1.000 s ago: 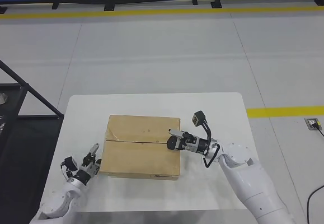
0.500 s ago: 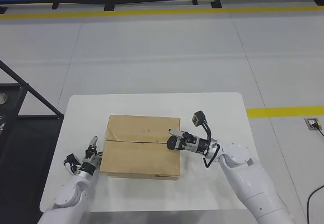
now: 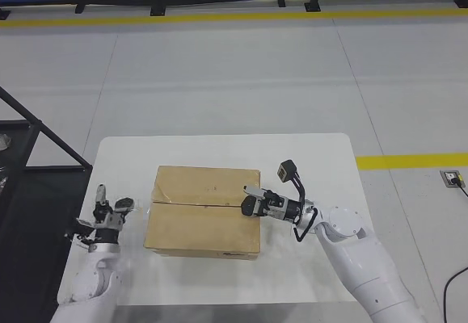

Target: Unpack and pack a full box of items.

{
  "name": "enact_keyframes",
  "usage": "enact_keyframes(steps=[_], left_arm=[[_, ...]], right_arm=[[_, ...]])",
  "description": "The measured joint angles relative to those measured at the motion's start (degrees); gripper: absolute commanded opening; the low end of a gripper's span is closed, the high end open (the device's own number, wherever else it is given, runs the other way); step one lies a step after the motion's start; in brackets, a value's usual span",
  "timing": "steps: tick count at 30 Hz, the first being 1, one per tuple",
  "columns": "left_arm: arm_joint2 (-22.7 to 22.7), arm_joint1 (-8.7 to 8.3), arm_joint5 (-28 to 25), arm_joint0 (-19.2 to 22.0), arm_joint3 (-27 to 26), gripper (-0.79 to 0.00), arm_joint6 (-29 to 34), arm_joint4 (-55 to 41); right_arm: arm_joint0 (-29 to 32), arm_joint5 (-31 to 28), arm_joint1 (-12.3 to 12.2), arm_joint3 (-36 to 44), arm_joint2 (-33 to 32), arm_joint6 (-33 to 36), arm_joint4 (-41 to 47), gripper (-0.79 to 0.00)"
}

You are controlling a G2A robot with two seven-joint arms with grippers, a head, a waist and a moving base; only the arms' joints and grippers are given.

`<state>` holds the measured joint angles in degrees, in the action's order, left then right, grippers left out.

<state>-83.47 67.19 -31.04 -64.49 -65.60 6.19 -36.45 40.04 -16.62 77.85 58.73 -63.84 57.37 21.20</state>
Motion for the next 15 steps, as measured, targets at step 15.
enact_keyframes(steps=[15], left_arm=[[-8.3, -0.32, -2.1, -10.6, -20.3, 0.000, -7.7, 9.5]], right_arm=[[0.0, 0.0, 0.0, 0.0, 0.0, 0.0, 0.0, 0.000]])
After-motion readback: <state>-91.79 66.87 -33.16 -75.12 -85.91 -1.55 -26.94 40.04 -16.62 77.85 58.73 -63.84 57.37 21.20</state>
